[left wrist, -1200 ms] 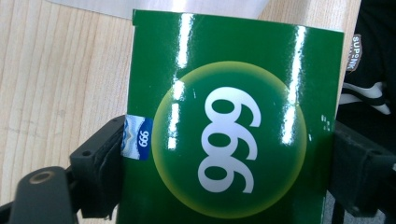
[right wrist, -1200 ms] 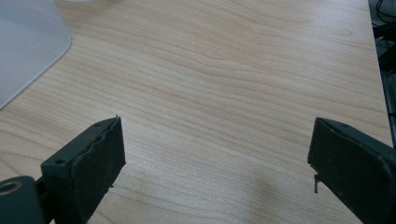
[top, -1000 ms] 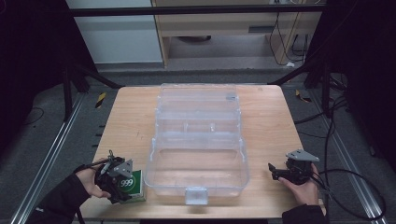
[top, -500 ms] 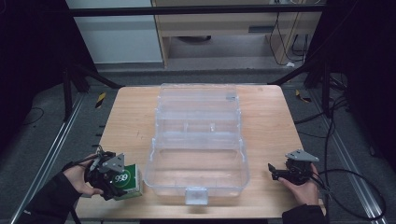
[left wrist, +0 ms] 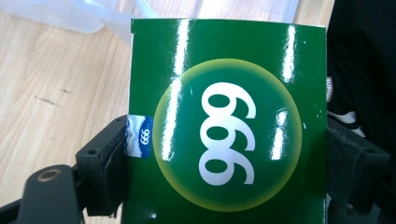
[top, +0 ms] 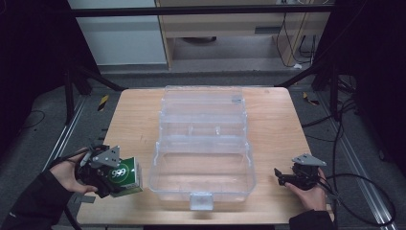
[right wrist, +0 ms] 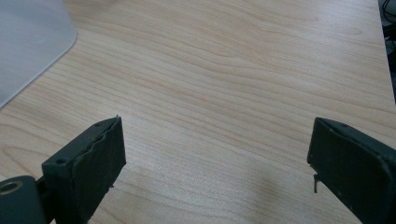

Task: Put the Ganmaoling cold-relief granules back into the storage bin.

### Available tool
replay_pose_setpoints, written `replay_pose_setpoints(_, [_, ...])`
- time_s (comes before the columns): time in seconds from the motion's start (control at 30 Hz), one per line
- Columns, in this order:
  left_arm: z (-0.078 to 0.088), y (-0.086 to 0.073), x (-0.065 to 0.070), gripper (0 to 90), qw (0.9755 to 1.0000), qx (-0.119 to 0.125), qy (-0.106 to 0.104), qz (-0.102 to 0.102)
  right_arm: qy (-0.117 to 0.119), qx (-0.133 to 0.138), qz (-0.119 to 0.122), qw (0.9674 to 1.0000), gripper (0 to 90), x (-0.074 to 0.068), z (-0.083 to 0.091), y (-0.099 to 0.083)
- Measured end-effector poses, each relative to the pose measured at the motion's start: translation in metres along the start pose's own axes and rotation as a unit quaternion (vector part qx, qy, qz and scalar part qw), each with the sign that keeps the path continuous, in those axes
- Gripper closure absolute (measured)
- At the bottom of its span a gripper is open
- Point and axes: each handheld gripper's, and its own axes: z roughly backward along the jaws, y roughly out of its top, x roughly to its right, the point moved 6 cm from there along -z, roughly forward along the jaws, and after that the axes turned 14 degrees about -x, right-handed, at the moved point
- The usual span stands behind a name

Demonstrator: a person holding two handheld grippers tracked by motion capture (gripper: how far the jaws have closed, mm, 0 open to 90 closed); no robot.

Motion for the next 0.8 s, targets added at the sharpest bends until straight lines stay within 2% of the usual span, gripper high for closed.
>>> replay_pose_setpoints(0.43, [0.026, 0.021, -0.008, 15.1, 0.9999, 0.01, 0.009, -0.007, 0.001, -0.001, 0.002, 1.0, 4.9, 0.0, 0.0, 0.0])
replay_pose_setpoints(0.8, [0.03, 0.042, -0.009, 15.1, 0.9996, 0.016, 0.007, -0.021, 0.0, 0.0, 0.007, 1.0, 4.9, 0.0, -0.001, 0.0])
